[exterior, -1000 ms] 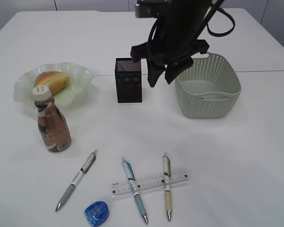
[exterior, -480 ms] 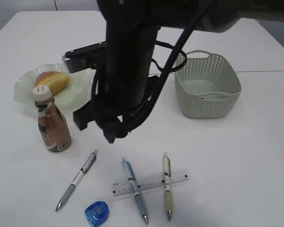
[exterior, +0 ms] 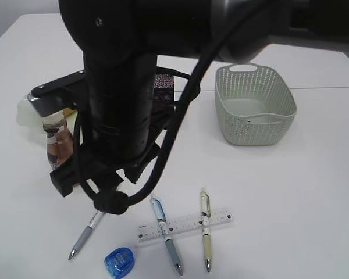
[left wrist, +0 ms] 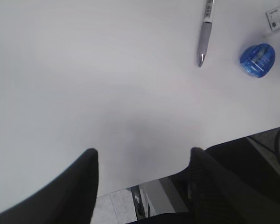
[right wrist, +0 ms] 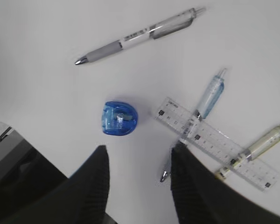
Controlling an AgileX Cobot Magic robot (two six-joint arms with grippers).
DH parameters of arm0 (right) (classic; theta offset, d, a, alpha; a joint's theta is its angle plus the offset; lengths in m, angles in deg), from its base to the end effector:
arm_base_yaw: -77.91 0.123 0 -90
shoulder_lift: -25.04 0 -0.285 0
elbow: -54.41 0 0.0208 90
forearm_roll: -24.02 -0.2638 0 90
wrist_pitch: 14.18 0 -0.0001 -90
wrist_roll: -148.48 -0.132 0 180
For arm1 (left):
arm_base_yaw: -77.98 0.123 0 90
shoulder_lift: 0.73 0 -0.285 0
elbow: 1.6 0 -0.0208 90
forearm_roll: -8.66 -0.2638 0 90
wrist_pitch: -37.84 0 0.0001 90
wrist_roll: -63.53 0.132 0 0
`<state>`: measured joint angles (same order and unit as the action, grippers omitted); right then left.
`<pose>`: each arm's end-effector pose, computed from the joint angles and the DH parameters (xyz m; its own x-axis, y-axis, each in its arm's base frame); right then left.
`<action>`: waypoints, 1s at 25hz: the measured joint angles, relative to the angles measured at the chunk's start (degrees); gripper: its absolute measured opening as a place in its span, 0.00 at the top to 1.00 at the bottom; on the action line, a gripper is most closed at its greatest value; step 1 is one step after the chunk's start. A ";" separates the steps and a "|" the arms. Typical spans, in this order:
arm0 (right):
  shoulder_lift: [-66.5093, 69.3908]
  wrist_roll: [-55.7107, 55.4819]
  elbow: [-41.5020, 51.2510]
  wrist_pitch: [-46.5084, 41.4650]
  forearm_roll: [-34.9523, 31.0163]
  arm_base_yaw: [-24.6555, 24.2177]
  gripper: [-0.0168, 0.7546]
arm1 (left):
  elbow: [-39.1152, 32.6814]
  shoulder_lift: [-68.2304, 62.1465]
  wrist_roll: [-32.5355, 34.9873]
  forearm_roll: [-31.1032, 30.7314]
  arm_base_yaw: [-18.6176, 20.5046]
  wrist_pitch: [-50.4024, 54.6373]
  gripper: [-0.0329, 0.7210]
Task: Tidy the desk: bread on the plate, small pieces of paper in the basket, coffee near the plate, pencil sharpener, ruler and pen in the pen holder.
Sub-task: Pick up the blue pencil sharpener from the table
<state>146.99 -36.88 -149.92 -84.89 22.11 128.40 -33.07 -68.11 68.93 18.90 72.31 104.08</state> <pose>0.2778 0.3434 0.2212 -0.7005 -0.6856 -0.1981 -0.7059 0.7064 0.0518 0.1854 -0.0400 0.2404 -0.9568 0.1164 -0.2664 0.1608 0.9753 -0.1513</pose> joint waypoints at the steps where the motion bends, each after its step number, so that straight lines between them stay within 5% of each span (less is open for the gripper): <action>1: 0.00 -0.11 0.00 0.00 0.57 0.00 0.56 | -0.22 0.00 0.00 -0.04 0.00 0.00 0.36; 6: 2.04 -0.09 0.00 0.00 -1.23 0.13 0.56 | -0.31 0.00 0.00 -0.13 0.00 -1.49 0.36; 14: 8.50 -0.63 0.00 0.10 -3.55 0.13 0.40 | -0.31 0.00 0.00 -0.13 0.00 -1.72 0.36; 25: 13.86 -2.55 0.00 0.83 -4.26 1.26 0.39 | -0.31 0.00 0.00 -0.13 0.00 -1.86 0.36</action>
<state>160.85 -39.43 -149.92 -84.06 17.85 129.67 -33.38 -68.11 68.93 18.77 72.31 102.22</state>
